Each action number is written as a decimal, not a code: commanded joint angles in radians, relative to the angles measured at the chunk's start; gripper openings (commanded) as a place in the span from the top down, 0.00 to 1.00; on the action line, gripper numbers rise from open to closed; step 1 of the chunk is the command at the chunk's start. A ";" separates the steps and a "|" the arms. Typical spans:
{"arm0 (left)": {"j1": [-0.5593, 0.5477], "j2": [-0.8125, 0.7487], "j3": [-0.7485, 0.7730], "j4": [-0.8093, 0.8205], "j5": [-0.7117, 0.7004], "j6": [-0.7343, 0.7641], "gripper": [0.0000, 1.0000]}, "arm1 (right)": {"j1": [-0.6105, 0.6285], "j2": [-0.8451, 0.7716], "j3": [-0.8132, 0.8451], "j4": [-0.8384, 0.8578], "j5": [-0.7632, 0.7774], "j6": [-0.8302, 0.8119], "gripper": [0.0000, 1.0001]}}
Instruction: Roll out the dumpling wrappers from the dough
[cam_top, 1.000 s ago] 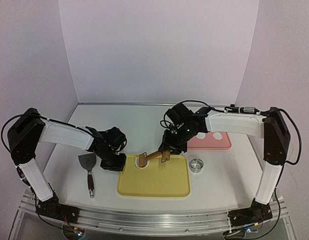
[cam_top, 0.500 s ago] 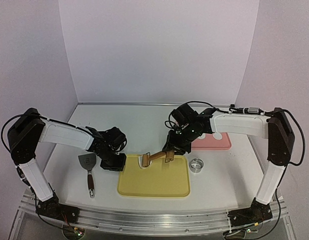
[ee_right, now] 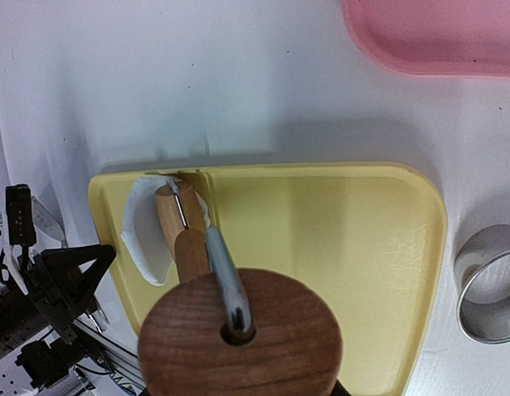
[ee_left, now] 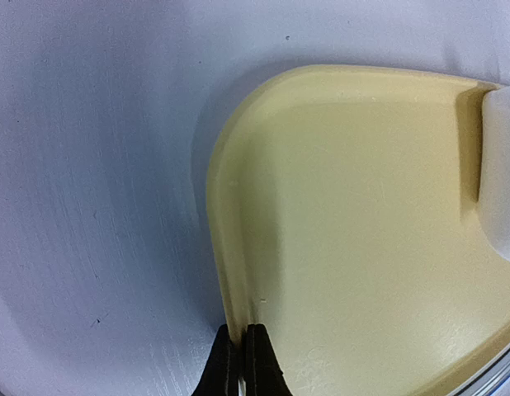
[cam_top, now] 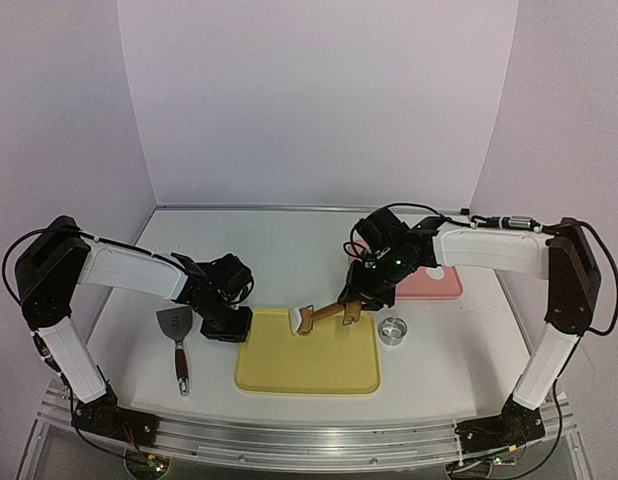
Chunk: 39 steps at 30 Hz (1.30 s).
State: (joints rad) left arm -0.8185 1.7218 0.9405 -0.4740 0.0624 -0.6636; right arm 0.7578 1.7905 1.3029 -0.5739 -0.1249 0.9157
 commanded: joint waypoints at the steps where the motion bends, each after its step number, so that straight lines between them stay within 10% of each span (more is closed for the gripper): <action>1: -0.007 0.039 -0.038 -0.120 -0.029 0.005 1.00 | -0.035 0.103 -0.122 -0.409 0.362 -0.003 1.00; 18: -0.007 0.032 -0.017 -0.131 -0.035 0.012 1.00 | -0.044 -0.078 -0.111 -0.489 0.462 -0.016 1.00; 39: -0.007 0.038 0.013 -0.135 -0.024 0.027 1.00 | 0.143 -0.004 0.368 -0.318 0.097 -0.117 1.00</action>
State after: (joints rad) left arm -0.8200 1.7306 0.9619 -0.5064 0.0586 -0.6548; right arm 0.8768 1.7348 1.6234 -0.9802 0.0563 0.8047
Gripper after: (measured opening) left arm 0.007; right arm 0.324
